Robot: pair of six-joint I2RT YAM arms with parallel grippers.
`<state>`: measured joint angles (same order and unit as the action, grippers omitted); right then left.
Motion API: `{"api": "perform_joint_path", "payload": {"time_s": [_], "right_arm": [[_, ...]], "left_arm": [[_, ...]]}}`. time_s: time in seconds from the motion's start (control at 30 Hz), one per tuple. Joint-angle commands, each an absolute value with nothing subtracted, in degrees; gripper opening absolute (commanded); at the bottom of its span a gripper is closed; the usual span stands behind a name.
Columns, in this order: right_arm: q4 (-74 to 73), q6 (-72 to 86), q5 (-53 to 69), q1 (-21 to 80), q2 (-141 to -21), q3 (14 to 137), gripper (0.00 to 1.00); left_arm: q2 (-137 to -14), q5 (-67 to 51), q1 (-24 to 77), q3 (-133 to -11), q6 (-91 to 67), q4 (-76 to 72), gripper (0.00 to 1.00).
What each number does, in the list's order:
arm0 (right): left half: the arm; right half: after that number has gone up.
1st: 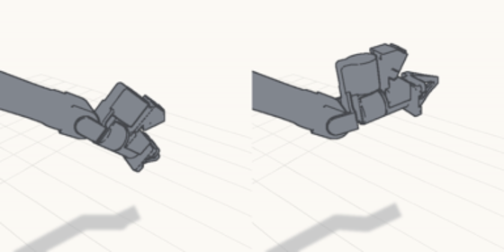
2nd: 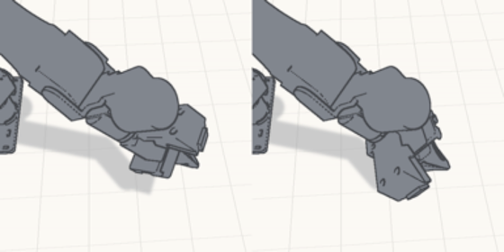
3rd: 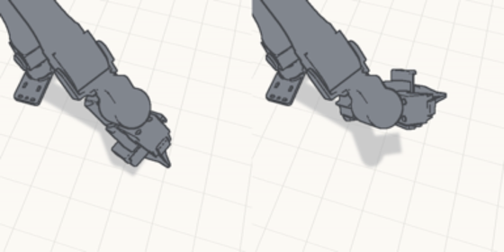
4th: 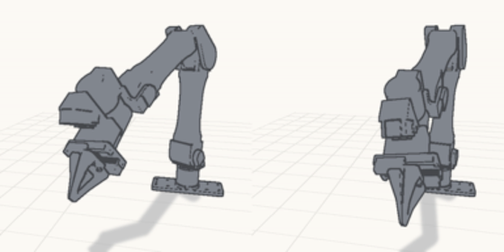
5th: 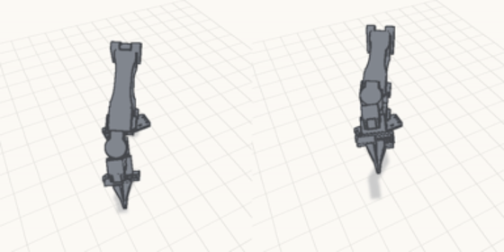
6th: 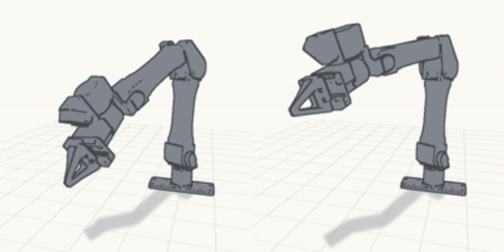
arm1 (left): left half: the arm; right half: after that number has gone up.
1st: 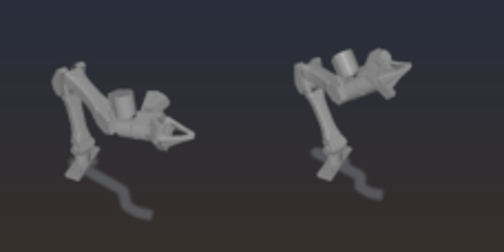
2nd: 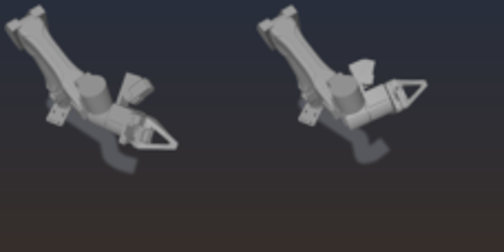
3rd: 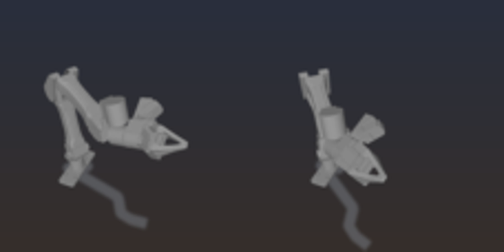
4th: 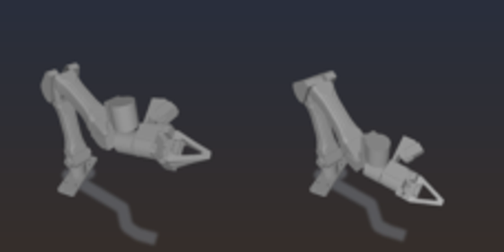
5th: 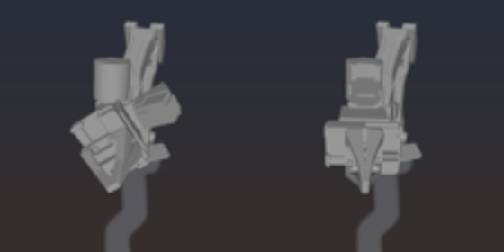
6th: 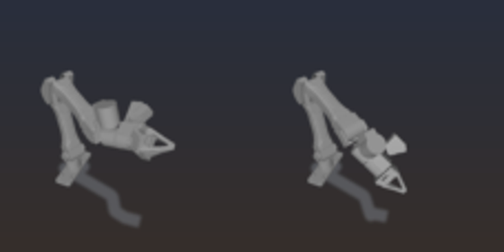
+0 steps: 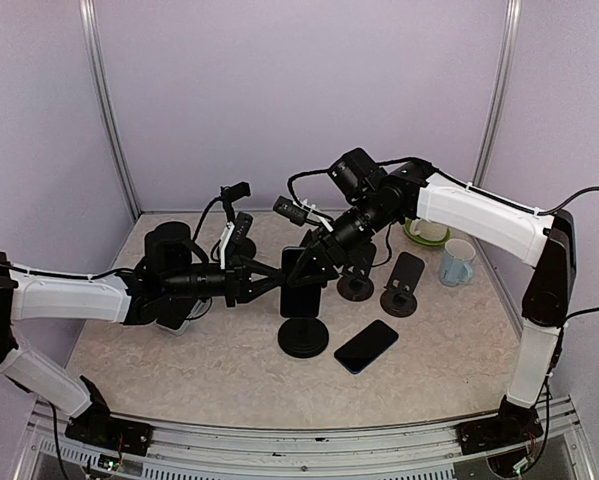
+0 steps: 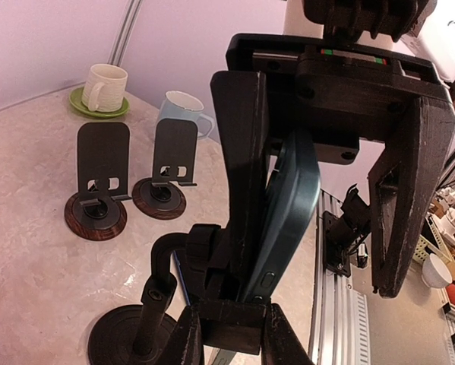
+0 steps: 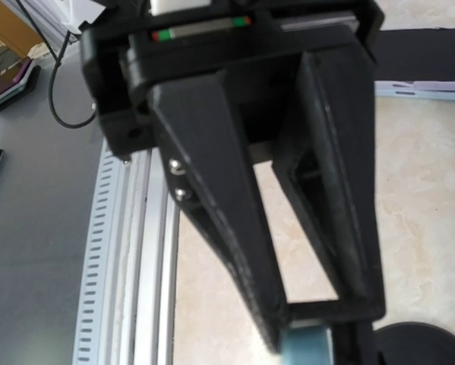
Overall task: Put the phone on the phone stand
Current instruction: Move the phone stand with the phone to the center of the board.
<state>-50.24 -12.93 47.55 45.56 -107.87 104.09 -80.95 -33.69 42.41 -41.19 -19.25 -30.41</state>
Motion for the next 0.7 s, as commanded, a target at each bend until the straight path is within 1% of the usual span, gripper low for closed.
{"api": "perform_joint_path", "payload": {"time_s": [0.0,0.23,0.47,0.67], "right_arm": [[-48.79,-12.45,41.36,41.87,-106.91,104.42,0.62],[-51.38,-14.56,40.94,41.49,-106.81,106.29,0.61],[-57.44,-19.47,35.78,41.47,-106.42,108.42,0.61],[-57.73,-20.87,42.38,41.60,-105.76,106.34,0.57]], "left_arm": [[-79.16,-37.17,43.50,-40.06,-17.73,-30.37,0.00],[-79.62,-38.09,43.59,-40.68,-17.17,-29.31,0.00],[-78.88,-38.33,43.44,-41.28,-16.44,-26.55,0.00],[-78.90,-37.62,43.42,-41.66,-16.74,-26.49,0.00]]}}
